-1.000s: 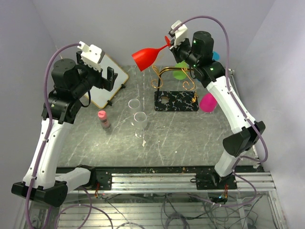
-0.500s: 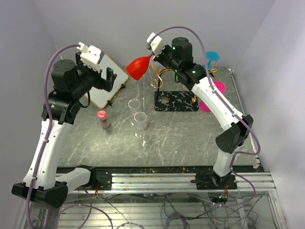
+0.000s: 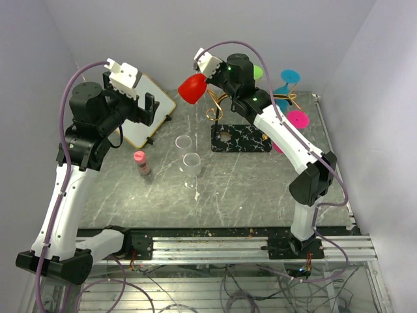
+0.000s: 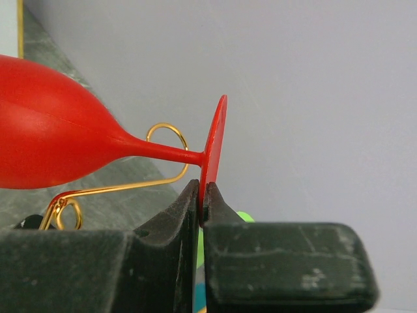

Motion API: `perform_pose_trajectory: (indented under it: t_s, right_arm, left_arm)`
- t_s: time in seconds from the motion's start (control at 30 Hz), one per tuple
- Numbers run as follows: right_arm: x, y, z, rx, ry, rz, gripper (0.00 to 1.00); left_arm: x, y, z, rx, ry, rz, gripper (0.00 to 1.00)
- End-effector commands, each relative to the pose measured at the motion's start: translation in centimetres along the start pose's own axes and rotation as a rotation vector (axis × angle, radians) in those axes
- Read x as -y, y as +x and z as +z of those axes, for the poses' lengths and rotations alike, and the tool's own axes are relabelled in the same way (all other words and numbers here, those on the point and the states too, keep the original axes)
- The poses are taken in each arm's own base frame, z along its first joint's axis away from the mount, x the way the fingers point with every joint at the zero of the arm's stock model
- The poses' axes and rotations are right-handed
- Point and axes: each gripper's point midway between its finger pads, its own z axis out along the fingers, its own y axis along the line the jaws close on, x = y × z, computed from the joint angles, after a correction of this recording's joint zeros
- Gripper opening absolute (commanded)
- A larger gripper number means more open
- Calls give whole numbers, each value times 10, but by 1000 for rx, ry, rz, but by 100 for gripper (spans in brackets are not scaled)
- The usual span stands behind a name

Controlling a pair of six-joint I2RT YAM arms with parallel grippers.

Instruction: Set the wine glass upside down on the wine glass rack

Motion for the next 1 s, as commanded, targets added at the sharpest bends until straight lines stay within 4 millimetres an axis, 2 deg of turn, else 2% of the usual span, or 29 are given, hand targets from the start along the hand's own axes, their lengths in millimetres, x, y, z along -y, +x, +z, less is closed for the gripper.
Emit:
perform_pose_trajectory:
  t_s: [0.0,0.43,0.7,0.97]
  right_arm:
    - [7,-1,8,0,67,-16,0]
    - [-8,18,32,-49,76,-75,0]
    - [-13,29,36,-74,78,-96,0]
    - [-9,40,37,-97,83,-116,0]
  left_arm:
    - [-1,-9,-5,33,-2,10,99]
    - [0,-9,-6,34,5,12,99]
    - [0,-6,-6,26,8,14,99]
    - [2,-7,-6,27,15,16,99]
